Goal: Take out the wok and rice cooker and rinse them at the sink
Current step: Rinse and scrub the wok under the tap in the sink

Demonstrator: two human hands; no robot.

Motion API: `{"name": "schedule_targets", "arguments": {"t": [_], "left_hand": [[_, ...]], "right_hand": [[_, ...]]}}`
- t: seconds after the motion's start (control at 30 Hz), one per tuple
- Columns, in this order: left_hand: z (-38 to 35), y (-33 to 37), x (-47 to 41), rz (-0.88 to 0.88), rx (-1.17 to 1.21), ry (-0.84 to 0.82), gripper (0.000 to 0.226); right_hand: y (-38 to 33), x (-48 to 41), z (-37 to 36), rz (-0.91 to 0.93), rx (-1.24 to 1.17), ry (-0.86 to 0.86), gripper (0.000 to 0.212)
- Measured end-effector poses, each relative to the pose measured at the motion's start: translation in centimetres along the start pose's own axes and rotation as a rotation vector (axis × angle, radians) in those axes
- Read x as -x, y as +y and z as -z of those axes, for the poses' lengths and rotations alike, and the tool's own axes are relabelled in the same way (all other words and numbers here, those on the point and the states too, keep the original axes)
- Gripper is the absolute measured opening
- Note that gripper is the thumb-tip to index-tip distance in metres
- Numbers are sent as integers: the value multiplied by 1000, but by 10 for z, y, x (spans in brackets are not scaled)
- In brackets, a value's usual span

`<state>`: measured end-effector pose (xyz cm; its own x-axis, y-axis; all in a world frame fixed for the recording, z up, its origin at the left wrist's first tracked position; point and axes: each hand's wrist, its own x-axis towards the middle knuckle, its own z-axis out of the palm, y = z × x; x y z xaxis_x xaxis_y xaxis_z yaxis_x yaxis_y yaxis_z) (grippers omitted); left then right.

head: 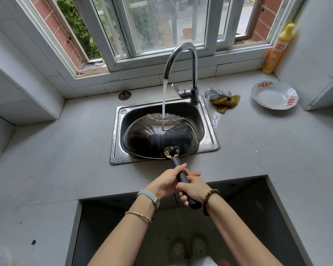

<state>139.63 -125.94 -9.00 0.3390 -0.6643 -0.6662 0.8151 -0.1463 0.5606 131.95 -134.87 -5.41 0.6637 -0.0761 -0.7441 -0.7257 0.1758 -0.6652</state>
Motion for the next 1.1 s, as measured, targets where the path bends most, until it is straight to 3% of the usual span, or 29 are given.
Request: {"name": "schedule_targets", "arguments": {"t": [0.3,0.77,0.97,1.1], "left_hand": [[10,-29,-8,5,-86,145,41],[6,-31,1,4,-146,241,31],[9,-37,-1,-34,-189,281,25],[10,-41,-3,-106,-299,314,28]], "right_hand": [[37,-7,-1,22,55,32,25],[37,-9,-1,14,88,-8,7],[26,-11,-5,-108,118,-3,8],[27,-16,-11,-115,225,115,17]]}}
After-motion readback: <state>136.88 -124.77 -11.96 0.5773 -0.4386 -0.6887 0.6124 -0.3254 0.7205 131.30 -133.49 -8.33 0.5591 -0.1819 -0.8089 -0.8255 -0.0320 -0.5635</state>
